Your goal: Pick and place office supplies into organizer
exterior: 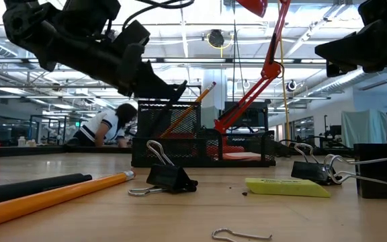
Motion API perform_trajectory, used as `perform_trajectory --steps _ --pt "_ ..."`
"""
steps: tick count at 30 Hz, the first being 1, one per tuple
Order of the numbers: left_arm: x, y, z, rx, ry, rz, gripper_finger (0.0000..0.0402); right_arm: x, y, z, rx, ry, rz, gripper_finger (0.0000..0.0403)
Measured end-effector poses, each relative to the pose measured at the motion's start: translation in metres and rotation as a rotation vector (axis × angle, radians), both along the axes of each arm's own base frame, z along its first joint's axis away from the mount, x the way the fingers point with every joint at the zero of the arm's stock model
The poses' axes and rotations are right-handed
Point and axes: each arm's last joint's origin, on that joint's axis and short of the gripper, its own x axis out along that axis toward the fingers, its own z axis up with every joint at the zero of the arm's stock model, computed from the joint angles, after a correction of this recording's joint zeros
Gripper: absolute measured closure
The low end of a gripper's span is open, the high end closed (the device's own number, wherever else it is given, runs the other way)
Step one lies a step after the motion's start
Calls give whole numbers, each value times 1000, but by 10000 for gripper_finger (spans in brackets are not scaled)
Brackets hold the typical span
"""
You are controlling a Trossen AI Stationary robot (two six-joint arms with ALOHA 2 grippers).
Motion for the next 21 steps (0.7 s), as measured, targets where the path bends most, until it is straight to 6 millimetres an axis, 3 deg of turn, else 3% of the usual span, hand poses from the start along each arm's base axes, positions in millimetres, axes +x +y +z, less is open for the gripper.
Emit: perform_trajectory --steps 6,21 --pt "-1 0 -4 -6 48 -73 360 0 0 0 -19 -6 -1 399" --pt "0 7 -5 -50 49 -35 345 0 0 2 -17 -23 -2 399"
